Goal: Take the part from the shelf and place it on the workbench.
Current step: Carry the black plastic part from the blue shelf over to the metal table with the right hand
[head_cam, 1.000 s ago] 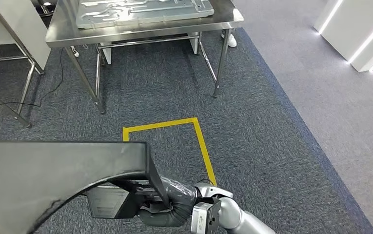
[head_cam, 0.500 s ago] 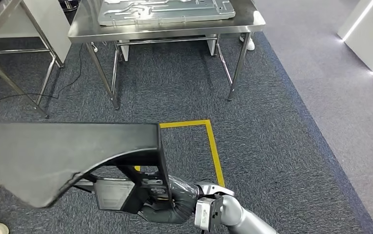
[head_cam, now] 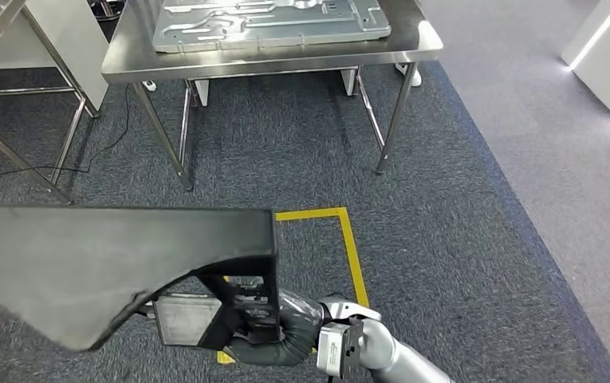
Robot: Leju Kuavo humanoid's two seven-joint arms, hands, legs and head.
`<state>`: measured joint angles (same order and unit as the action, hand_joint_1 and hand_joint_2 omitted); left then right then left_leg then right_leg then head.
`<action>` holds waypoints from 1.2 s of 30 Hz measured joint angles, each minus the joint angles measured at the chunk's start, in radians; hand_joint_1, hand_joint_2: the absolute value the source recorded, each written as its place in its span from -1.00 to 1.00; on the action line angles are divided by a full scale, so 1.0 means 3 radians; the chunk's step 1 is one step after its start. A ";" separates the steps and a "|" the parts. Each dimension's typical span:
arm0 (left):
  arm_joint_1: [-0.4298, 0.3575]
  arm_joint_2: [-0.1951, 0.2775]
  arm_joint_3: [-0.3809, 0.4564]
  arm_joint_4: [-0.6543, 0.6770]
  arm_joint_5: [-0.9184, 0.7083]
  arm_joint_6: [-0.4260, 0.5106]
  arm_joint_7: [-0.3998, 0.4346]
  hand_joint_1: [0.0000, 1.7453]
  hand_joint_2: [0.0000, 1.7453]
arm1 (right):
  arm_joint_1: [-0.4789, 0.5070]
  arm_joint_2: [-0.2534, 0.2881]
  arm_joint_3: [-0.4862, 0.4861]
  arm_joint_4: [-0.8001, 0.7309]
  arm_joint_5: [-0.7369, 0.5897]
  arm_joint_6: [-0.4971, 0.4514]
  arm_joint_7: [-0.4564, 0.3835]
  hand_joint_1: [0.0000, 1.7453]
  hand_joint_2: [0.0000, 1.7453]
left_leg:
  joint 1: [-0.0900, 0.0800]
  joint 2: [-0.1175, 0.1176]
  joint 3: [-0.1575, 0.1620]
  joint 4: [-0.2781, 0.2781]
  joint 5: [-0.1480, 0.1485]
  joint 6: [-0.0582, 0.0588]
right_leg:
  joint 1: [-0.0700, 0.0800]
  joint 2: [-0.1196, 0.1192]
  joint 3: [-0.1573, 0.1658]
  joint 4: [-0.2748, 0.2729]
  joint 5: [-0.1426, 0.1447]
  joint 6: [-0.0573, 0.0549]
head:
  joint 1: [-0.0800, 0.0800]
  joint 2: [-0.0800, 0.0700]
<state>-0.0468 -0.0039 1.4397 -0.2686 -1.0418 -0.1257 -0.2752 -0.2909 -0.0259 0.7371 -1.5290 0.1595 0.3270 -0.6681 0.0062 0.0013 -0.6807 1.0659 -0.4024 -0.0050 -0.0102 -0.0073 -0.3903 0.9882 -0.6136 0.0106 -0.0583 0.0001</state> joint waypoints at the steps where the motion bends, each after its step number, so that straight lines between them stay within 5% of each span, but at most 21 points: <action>1: -0.0006 0.0003 0.0000 0.0000 -0.0001 0.0001 -0.0002 -1.00 1.00 | -0.0004 0.0002 0.0000 -0.0007 0.0000 0.0000 0.0000 1.00 1.00 | -0.0003 -0.0005 0.0034 -0.0019 -0.0040 0.0034 | -0.0003 0.0001 -0.0010 0.0052 0.0031 0.0024 | -0.0001 0.0000; 4: -0.0018 0.0007 0.0000 0.0000 -0.0004 0.0002 -0.0009 -1.00 1.00 | -0.0016 0.0004 0.0000 -0.0026 -0.0002 -0.0001 -0.0002 1.00 1.00 | 0.0012 -0.0016 0.0177 -0.0102 -0.0110 0.0094 | -0.0003 0.0003 -0.0283 0.0571 0.0199 0.0061 | 0.0007 0.0001; 6: -0.0019 0.0007 0.0000 0.0000 -0.0004 0.0002 -0.0010 -1.00 1.00 | -0.0016 0.0003 0.0000 -0.0028 -0.0003 -0.0001 -0.0003 1.00 1.00 | 0.0019 -0.0017 0.0227 -0.0131 -0.0131 0.0110 | -0.0003 0.0008 -0.0416 0.0783 0.0224 0.0062 | 0.0011 0.0001; 8: -0.0021 0.0007 0.0000 0.0001 -0.0004 0.0002 -0.0009 -1.00 1.00 | -0.0015 0.0002 -0.0001 -0.0028 -0.0003 -0.0001 -0.0003 1.00 1.00 | 0.0019 -0.0019 0.0256 -0.0142 -0.0149 0.0115 | -0.0006 0.0010 -0.0513 0.0875 0.0168 0.0064 | 0.0011 0.0001; 10: -0.0022 0.0007 0.0000 0.0001 -0.0006 0.0003 -0.0009 -1.00 1.00 | -0.0010 -0.0006 -0.0001 -0.0027 -0.0003 -0.0001 -0.0003 1.00 1.00 | 0.0019 -0.0042 0.0412 -0.0160 -0.0256 0.0114 | -0.0012 0.0013 -0.0803 0.0932 -0.0018 0.0078 | 0.0013 0.0000; 11: -0.0023 0.0006 0.0000 0.0001 -0.0007 0.0003 -0.0009 -1.00 1.00 | -0.0008 -0.0011 -0.0002 -0.0027 -0.0004 -0.0001 -0.0003 1.00 1.00 | 0.0020 -0.0055 0.0510 -0.0166 -0.0325 0.0109 | -0.0013 0.0014 -0.0923 0.0857 -0.0027 0.0082 | 0.0014 0.0000; 12: -0.0022 0.0005 0.0000 0.0001 -0.0008 0.0003 -0.0008 -1.00 1.00 | -0.0007 -0.0014 -0.0002 -0.0027 -0.0004 -0.0001 -0.0004 1.00 1.00 | 0.0019 -0.0066 0.0599 -0.0171 -0.0395 0.0099 | -0.0011 0.0014 -0.0983 0.0677 0.0088 0.0078 | 0.0015 0.0000; 14: -0.0026 0.0001 0.0000 0.0002 -0.0008 0.0006 -0.0008 -1.00 1.00 | -0.0004 -0.0019 -0.0002 -0.0022 -0.0004 -0.0001 -0.0006 1.00 1.00 | 0.0012 -0.0077 0.0692 -0.0171 -0.0481 0.0071 | 0.0008 0.0015 -0.0965 0.0341 0.0511 0.0039 | 0.0016 0.0000; 16: -0.0031 -0.0002 0.0000 0.0002 -0.0007 0.0015 -0.0008 -1.00 1.00 | -0.0004 -0.0022 -0.0003 -0.0016 -0.0005 -0.0001 -0.0014 1.00 1.00 | 0.0006 -0.0081 0.0745 -0.0183 -0.0518 0.0025 | 0.0026 0.0022 -0.0954 0.0218 0.0690 -0.0013 | 0.0018 0.0000; 18: -0.0036 -0.0002 0.0000 0.0002 -0.0004 0.0025 -0.0009 -1.00 1.00 | -0.0011 -0.0018 -0.0004 -0.0012 -0.0008 -0.0002 -0.0031 1.00 1.00 | 0.0009 -0.0071 0.0752 -0.0137 -0.0492 -0.0024 | 0.0022 0.0032 -0.0897 0.0178 0.0670 -0.0061 | 0.0020 0.0000; 20: -0.0043 -0.0003 0.0000 0.0003 0.0002 0.0029 -0.0011 -1.00 1.00 | -0.0019 -0.0012 -0.0004 -0.0007 -0.0011 -0.0002 -0.0046 1.00 1.00 | 0.0016 -0.0052 0.0637 0.0119 -0.0479 -0.0059 | 0.0014 0.0033 -0.0811 0.0133 0.0636 -0.0105 | 0.0019 0.0000; 24: -0.0037 -0.0005 0.0000 0.0004 0.0012 0.0031 -0.0014 -1.00 1.00 | -0.0023 -0.0012 -0.0003 0.0009 -0.0017 0.0001 -0.0053 1.00 1.00 | 0.0023 -0.0032 0.0162 0.0741 -0.0798 -0.0088 | 0.0020 0.0033 -0.0681 0.0115 0.0528 -0.0139 | 0.0018 0.0000; 26: -0.0032 -0.0004 0.0001 0.0004 0.0017 0.0031 -0.0018 -1.00 1.00 | -0.0023 -0.0012 -0.0003 0.0024 -0.0023 0.0003 -0.0059 1.00 1.00 | 0.0023 -0.0030 0.0091 0.0633 -0.0753 -0.0081 | 0.0022 0.0038 -0.0598 0.0115 0.0465 -0.0134 | 0.0018 0.0000; 28: -0.0031 -0.0003 0.0001 0.0004 0.0018 0.0031 -0.0025 -1.00 1.00 | -0.0028 -0.0012 -0.0003 0.0037 -0.0029 0.0004 -0.0067 1.00 1.00 | 0.0019 -0.0024 0.0162 0.0233 -0.0410 -0.0053 | 0.0024 0.0036 -0.0509 0.0117 0.0400 -0.0119 | 0.0020 0.0000; 30: -0.0032 0.0000 0.0001 0.0004 0.0017 0.0029 -0.0037 -1.00 1.00 | -0.0041 -0.0012 -0.0001 0.0047 -0.0033 0.0004 -0.0075 1.00 1.00 | 0.0000 -0.0015 0.0229 -0.0061 -0.0194 -0.0018 | 0.0029 0.0040 -0.0460 0.0114 0.0344 -0.0086 | 0.0021 0.0000; 34: -0.0035 0.0002 0.0001 0.0004 0.0018 0.0027 -0.0046 -1.00 1.00 | -0.0068 -0.0008 0.0001 0.0054 -0.0040 -0.0002 -0.0079 1.00 1.00 | 0.0003 -0.0023 0.0319 -0.0165 -0.0181 0.0075 | 0.0032 0.0042 -0.0430 0.0203 0.0308 0.0003 | 0.0023 0.0000; 36: -0.0042 0.0002 0.0001 0.0004 0.0020 0.0027 -0.0044 -1.00 1.00 | -0.0089 -0.0006 0.0002 0.0055 -0.0044 -0.0004 -0.0074 1.00 1.00 | 0.0014 -0.0025 0.0391 -0.0186 -0.0186 0.0107 | 0.0024 0.0039 -0.0559 0.0447 0.0193 0.0038 | 0.0028 0.0000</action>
<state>-0.0593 -0.0033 1.4401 -0.2674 -1.0357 -0.1177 -0.2885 -0.3176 -0.0277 0.7378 -1.5126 0.1463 0.3258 -0.6904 0.0103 -0.0061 -0.5633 1.0101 -0.4582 0.0271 -0.0031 0.0043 -0.5580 1.1222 -0.5556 0.0220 -0.0499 0.0001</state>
